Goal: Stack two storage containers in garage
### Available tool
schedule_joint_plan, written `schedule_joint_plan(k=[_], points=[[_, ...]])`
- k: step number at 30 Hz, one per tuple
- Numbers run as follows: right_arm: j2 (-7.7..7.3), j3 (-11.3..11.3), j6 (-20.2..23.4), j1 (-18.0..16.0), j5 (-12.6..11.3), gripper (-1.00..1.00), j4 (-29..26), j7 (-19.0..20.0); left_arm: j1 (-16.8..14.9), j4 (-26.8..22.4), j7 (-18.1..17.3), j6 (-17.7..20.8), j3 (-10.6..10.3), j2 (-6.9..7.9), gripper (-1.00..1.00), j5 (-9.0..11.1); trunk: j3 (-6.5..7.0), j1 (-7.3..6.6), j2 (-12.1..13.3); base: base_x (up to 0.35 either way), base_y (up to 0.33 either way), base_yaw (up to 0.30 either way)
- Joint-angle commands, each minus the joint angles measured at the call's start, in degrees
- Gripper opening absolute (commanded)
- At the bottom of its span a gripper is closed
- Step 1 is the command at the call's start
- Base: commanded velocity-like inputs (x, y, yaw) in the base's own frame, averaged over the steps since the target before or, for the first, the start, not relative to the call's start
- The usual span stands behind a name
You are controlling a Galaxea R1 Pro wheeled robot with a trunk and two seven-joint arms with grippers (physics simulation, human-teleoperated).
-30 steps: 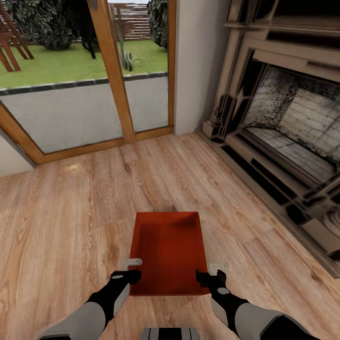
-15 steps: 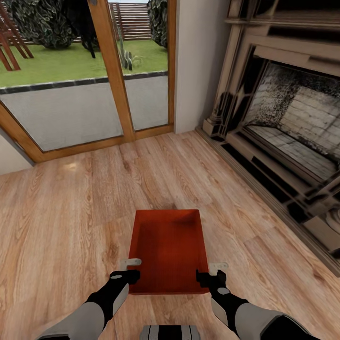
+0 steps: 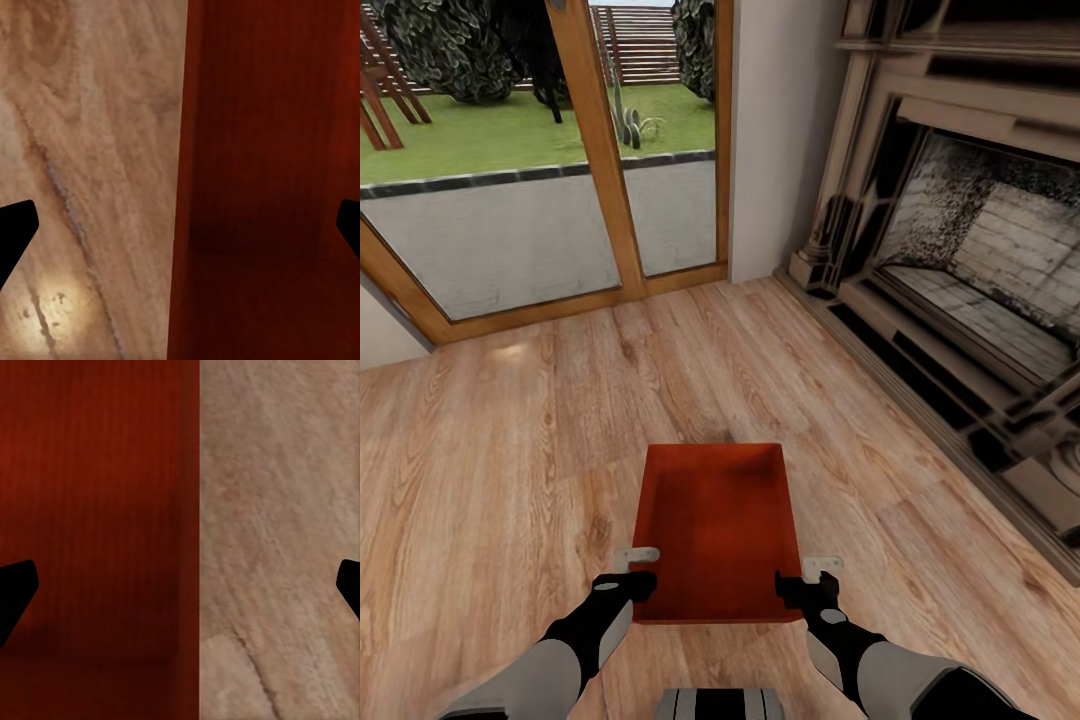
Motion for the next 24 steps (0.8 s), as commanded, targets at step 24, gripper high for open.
schedule_joint_plan(k=[24], points=[[0.02,0.49,-0.14,-0.02,-0.42,1.0,0.04,-0.17,0.0,-0.18,0.04,0.33,0.51,-0.06,1.0,-0.16,-0.04,-0.01,-0.01,0.044,0.0,0.0]])
